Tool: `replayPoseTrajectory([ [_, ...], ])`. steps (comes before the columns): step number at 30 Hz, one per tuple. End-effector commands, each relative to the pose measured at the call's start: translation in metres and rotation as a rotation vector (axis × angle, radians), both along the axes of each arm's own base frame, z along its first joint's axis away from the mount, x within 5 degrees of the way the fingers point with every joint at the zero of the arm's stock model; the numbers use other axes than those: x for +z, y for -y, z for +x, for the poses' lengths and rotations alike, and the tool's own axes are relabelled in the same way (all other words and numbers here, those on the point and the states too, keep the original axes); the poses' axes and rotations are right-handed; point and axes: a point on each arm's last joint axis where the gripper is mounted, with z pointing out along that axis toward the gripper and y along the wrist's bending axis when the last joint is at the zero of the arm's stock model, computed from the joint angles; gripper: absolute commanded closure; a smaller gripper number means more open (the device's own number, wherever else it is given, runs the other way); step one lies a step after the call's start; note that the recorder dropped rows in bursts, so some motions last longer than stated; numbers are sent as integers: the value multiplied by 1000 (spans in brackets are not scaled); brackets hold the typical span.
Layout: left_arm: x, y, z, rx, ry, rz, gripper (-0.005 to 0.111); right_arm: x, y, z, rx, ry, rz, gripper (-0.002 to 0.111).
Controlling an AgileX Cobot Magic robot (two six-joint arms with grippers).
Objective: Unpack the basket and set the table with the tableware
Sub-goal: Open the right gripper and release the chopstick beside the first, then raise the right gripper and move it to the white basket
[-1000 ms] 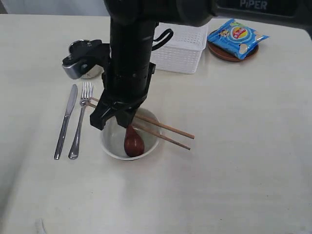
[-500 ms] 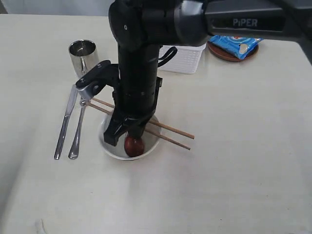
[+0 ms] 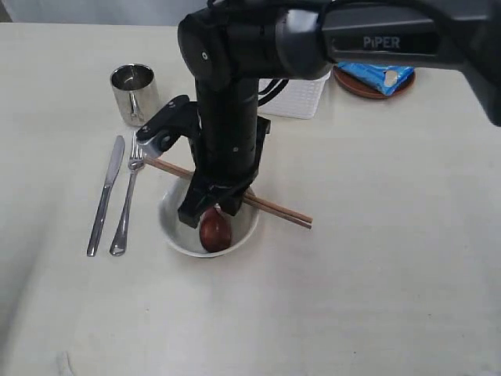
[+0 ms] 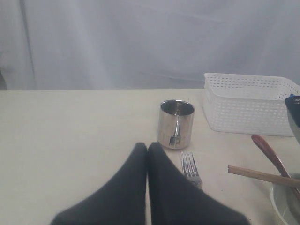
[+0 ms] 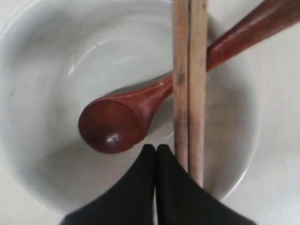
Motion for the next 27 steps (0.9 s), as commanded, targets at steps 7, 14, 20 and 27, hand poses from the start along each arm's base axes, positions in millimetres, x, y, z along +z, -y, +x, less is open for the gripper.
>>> replayPoseTrajectory([
  [7,0,0,0,-1,6,-7,107,35,5,-3,-16,46,78,108],
  [14,0,0,0,-1,6,-5,107,97,34,11,-85,175,197,108],
  [20,0,0,0,-1,6,-5,107,114,90,50,-290,219,216,108],
  [27,0,0,0,-1,6,-5,107,105,145,89,-517,180,260,108],
])
